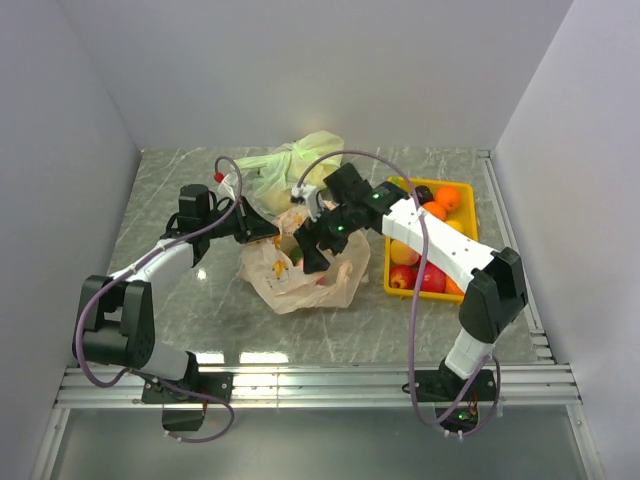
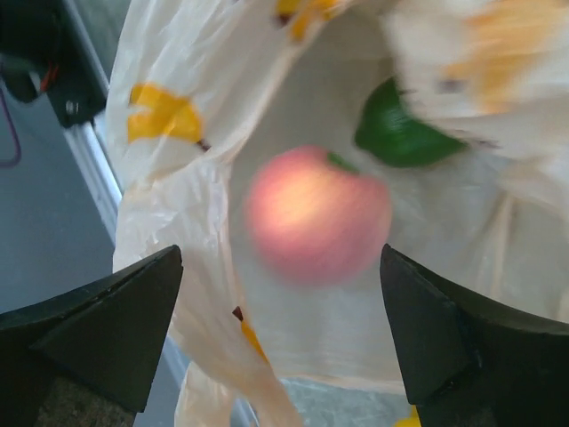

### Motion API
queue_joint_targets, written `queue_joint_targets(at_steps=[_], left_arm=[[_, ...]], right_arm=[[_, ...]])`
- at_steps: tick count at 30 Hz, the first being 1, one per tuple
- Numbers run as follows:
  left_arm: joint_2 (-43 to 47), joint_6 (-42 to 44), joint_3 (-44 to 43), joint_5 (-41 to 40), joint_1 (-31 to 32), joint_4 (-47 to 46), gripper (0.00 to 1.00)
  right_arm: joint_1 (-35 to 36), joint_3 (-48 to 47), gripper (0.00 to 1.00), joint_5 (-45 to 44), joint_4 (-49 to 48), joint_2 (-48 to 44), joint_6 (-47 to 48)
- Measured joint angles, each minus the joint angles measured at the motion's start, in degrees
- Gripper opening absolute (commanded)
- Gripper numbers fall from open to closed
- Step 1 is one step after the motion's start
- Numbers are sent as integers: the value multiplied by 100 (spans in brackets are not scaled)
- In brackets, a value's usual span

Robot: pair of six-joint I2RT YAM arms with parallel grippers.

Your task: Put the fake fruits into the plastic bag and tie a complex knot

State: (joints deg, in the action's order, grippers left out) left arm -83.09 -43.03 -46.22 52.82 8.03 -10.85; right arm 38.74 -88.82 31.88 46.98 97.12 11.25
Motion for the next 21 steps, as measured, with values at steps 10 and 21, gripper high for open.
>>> queue_joint_targets(at_steps=[10,21], left_arm=[[-11,-111,0,15,0,-81,0],[-9,-63,0,13,0,-42,0]], right_arm=[[-1322,-2,98,142,295,-538,48],[-4284,195,100,-1027,1239,-962,1517]])
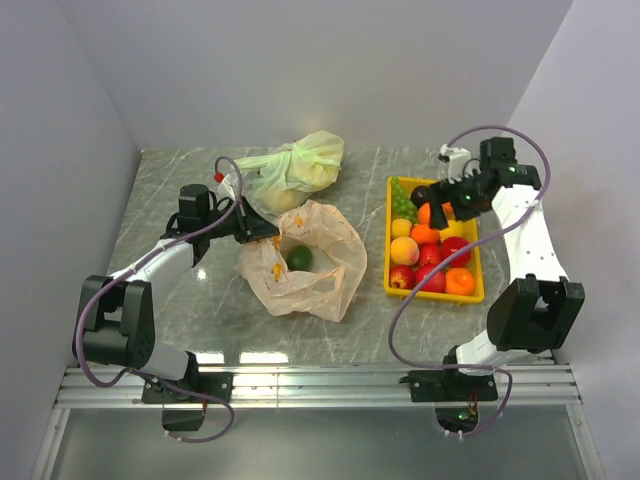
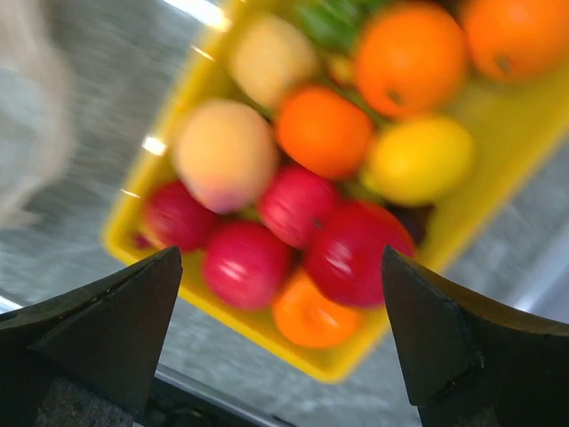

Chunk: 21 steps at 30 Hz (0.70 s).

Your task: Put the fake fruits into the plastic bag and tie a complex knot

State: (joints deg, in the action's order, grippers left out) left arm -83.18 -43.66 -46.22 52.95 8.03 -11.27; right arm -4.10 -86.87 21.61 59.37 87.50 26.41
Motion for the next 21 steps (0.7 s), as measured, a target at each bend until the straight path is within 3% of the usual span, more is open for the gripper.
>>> queue_joint_targets(at_steps=[9,21], left_arm=[[0,81,0,11,-2,44,0],[-2,149,0,-15,0,173,1]], right_arm=[[-391,684,100,-1145,133,258,1062],[-389,1049,100,-1436,-37,894,1185]])
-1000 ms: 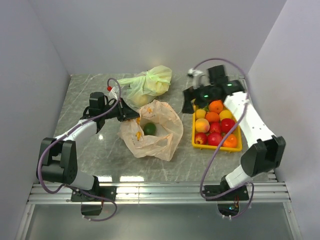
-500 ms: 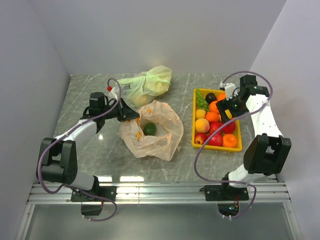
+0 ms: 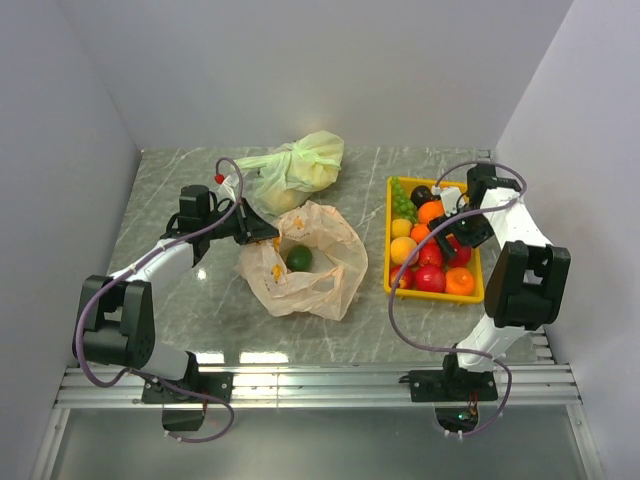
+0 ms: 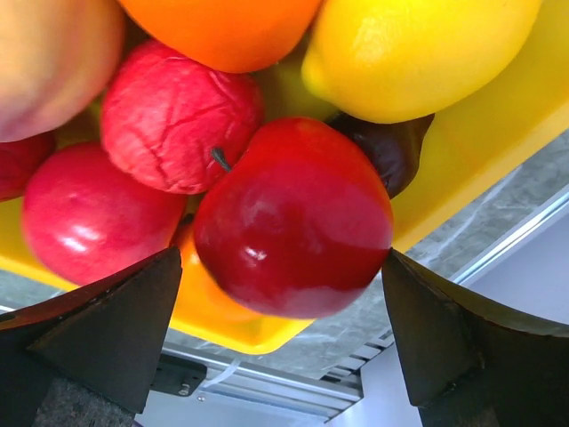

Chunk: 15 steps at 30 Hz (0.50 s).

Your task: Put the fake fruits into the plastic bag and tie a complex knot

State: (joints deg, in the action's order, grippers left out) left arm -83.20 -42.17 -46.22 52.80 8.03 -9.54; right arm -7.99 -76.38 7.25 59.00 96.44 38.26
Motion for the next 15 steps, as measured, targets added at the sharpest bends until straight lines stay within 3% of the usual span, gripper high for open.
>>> queue_joint_targets(at_steps=[3,4,7,10,15], left_arm=[[-2,13,-17,-2,0,39,0],[-2,13,-22,-2,0,44,0],[-4,11,-26,-2,0,57,0],[-4,11,-28,0,0,57,1],[-4,13,-31,4,0,81,0]], right_arm=[[-2,7,88,-50,-39,66,2],[-4,7,78,-55,-42,66,4],[-2,-74,63,-46,0,63,13],[7,-385,57,68,201,61,-33],[223,-1517,57,597,544,22,-249]])
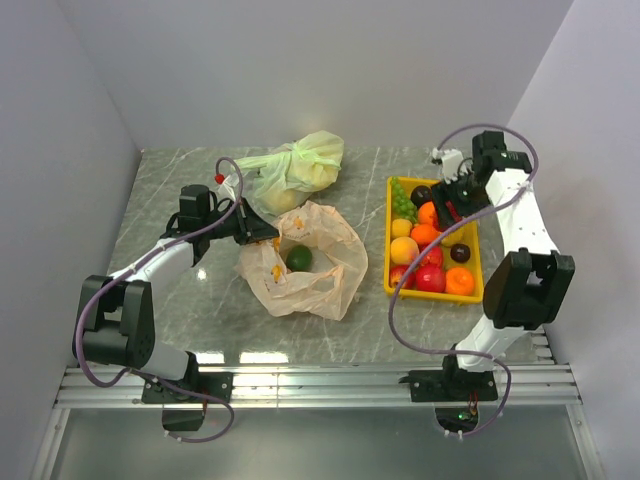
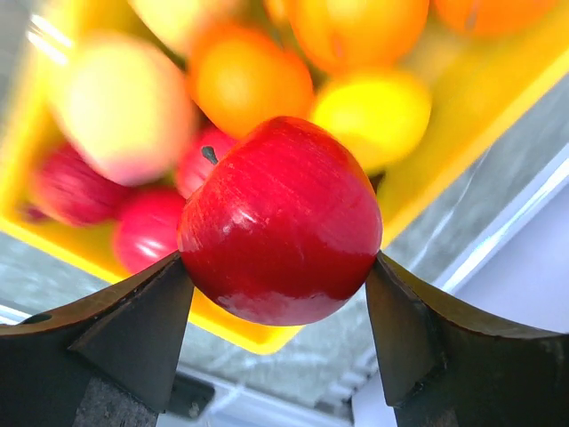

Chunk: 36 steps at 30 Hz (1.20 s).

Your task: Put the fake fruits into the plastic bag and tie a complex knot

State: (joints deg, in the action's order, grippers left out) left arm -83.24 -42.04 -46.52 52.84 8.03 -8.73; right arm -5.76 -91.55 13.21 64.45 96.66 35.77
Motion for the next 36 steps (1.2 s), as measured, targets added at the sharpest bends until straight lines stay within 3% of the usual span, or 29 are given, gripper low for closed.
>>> queue_joint_targets(at_steps=[3,7,14,15,16,18,21,28,36], left_arm=[[0,-2,0,7,0,2,1],[-15,-63,0,35,-2,-55,0],[-166,-435,-4,188,-81,-437,0],[-175,-474,-7,199,-105,-466,0],[-179,-518,-7,201,-125,-496,1],[-186,-573,-7,219,-166,-551,0],[-190,-671,-7,234,-197,-645,1],[-192,-717,-4,238,-197,-704,1],[-192,-702,-4,236,-197,-682,0]], right_arm=[[529,-509,57,452,61,-87,-299],[1775,-793,55,1082,-184,-120,-885],[3821,-544,52,1676,-922,4,-1668],[4046,-398,56,1676,-1032,11,-1731],[4238,-249,67,1663,-1139,24,-1803],[4583,94,98,1604,-1325,57,-1945],[4887,260,99,1416,-1397,284,-2162],[4629,212,100,1410,-1403,297,-2476],[2400,507,86,1443,-990,-977,-2068]])
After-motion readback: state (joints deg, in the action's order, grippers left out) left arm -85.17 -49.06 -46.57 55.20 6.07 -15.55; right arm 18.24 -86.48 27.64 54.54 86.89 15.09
